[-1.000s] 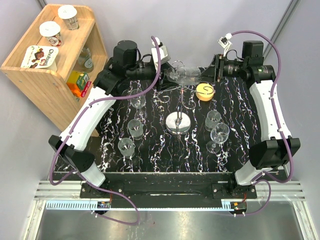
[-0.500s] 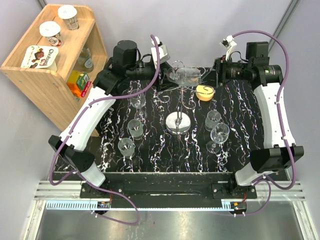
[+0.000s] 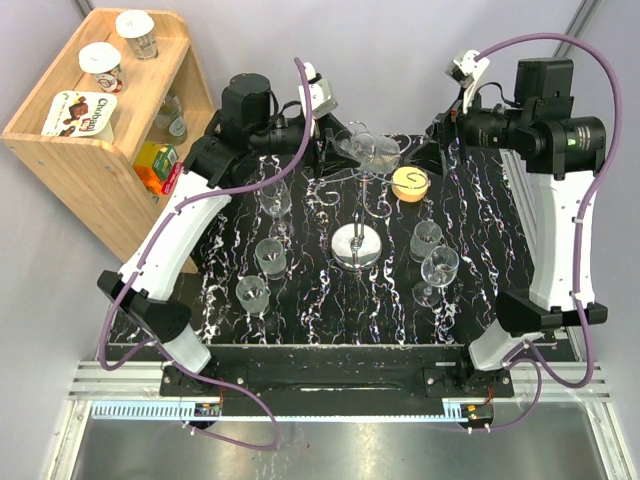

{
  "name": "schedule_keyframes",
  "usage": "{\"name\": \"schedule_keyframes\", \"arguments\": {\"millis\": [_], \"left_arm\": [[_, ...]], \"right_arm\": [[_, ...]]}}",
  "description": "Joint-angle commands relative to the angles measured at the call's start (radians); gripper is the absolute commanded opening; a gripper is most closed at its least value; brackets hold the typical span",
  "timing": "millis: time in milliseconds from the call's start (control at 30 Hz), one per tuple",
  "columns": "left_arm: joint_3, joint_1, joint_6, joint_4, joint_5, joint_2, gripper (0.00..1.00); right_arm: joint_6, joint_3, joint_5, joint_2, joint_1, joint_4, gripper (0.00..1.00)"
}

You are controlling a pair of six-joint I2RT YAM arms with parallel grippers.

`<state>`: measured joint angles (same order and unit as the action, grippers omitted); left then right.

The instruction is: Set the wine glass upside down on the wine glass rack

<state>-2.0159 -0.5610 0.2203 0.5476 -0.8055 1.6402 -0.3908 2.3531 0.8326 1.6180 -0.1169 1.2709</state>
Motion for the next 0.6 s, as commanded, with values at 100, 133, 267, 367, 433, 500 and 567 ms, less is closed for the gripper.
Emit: {"name": "schedule_keyframes", "arguments": {"millis": [100,133,267,367,433,500,567], "left_arm": [[-0.076,0.003,-0.042,-0.09,-0.099,0.017,0.0],[-0.081,0.003,-0.044,-0.09,-0.115,0.023,0.0],[-0.086,0.004,-0.033,-0.075,-0.144,0.03,0.0],[-0.089,0.003,-0.018,-0.054,-0.159,0.038,0.0],[-0.087,0.003,-0.012,-0.046,-0.175,0.043,0.0],[-0.087,0.003,-0.012,-0.046,-0.192,0.044,0.0],[-0.095,0.003,-0.018,-0.046,-0.202,0.05,0.0]], "right_arm": [[-0.18,0.141,-0.047,0.12,-0.066,0.18,0.99],[-0.21,0.141,-0.055,0.125,-0.079,0.186,0.99],[-0.278,0.106,-0.082,0.123,-0.115,0.186,0.99],[-0.338,0.06,-0.063,0.1,-0.124,0.185,1.0],[-0.371,0.017,-0.049,0.08,-0.132,0.176,0.99],[-0.398,-0.032,-0.04,0.062,-0.144,0.163,0.99],[-0.408,-0.081,-0.021,0.046,-0.153,0.142,1.0]]}}
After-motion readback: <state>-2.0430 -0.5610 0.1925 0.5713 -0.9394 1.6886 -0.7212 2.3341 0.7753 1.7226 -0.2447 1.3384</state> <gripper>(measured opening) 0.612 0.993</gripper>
